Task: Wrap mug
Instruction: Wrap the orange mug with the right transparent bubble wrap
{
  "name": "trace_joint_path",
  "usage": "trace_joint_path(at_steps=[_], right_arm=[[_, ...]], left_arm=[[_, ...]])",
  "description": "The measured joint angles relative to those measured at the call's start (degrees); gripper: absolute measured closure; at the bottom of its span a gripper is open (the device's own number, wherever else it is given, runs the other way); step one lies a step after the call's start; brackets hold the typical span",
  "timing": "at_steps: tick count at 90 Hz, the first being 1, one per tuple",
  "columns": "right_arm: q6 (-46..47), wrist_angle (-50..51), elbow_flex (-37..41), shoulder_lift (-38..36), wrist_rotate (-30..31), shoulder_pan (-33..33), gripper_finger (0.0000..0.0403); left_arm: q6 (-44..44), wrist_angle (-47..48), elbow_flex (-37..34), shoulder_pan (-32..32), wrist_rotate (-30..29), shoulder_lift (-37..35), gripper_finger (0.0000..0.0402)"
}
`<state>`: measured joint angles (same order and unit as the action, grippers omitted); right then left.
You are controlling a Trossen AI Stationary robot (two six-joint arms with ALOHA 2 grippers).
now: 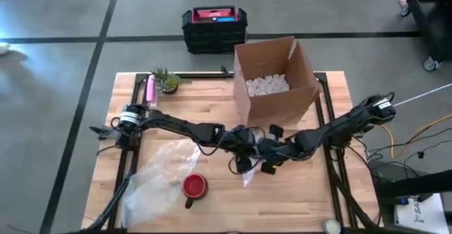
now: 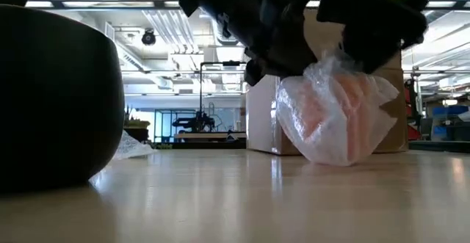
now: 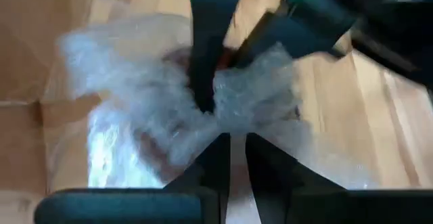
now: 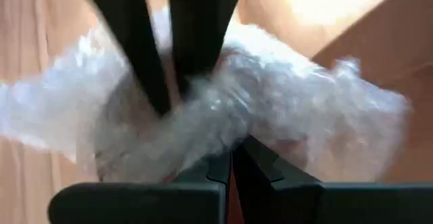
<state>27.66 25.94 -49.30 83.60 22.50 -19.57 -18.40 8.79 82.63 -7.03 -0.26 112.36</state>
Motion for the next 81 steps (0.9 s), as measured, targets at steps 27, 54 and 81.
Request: trace_joint_path(at_steps=[27,54,81], right_arm=[[-1.4,-6.2,1.2,0.2,-2.4,-0.1,0.0403],[-2.3,-4.8,1.4,-3.3,-4.6,-0.3,0.0403],[-3.6,-1.1,-1.8,-11.5,-8.3,-0.3,0.0403]], left_arm=[[1.5,-4.0,0.0,-0.6,-2.8,-3.1,0.0365],[2.0,-3.2,0.2,-0.1,-4.6,2.9,0.0365],[2.9,-4.3,0.2,0.0,-5.3,3.3,0.0365]])
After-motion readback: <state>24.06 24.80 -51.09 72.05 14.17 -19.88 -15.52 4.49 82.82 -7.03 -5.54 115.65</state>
